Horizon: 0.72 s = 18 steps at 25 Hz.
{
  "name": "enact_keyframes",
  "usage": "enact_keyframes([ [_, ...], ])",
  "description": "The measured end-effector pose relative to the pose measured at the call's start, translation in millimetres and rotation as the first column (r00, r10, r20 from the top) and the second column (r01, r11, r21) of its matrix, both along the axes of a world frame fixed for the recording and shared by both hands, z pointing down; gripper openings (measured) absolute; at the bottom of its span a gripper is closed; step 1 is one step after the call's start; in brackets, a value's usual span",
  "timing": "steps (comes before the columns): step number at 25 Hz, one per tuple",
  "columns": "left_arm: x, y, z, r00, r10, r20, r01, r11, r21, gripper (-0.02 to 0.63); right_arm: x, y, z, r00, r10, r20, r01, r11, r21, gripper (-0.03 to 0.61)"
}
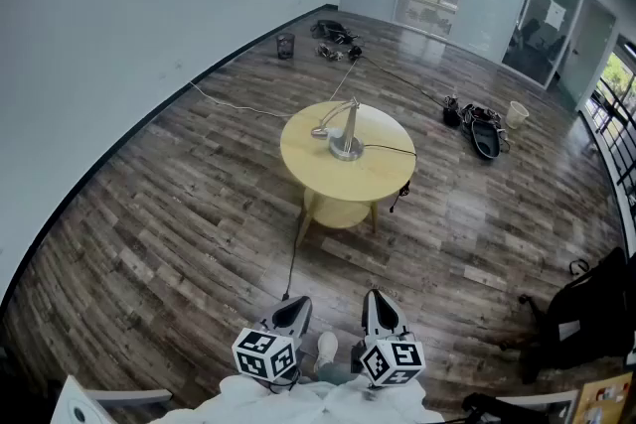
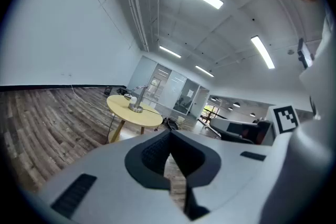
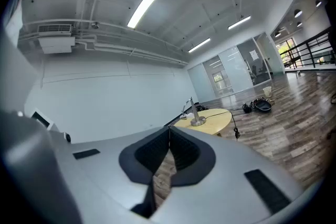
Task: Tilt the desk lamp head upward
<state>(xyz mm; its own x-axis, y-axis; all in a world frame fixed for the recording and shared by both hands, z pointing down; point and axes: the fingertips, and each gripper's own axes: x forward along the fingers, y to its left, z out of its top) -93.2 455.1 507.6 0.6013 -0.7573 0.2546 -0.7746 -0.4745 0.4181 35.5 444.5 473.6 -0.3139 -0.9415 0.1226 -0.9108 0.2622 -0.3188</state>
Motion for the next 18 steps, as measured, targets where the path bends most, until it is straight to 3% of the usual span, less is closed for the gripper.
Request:
enact_keyframes([
  [18,40.0,-158.2,-2.9,0.998,-0.061,0.012,0.061,0.998,-0.007,0.000,57.8,-155.5,-5.0,0.999,-0.015,0.050,0.014,1.000,0.009,0.014],
])
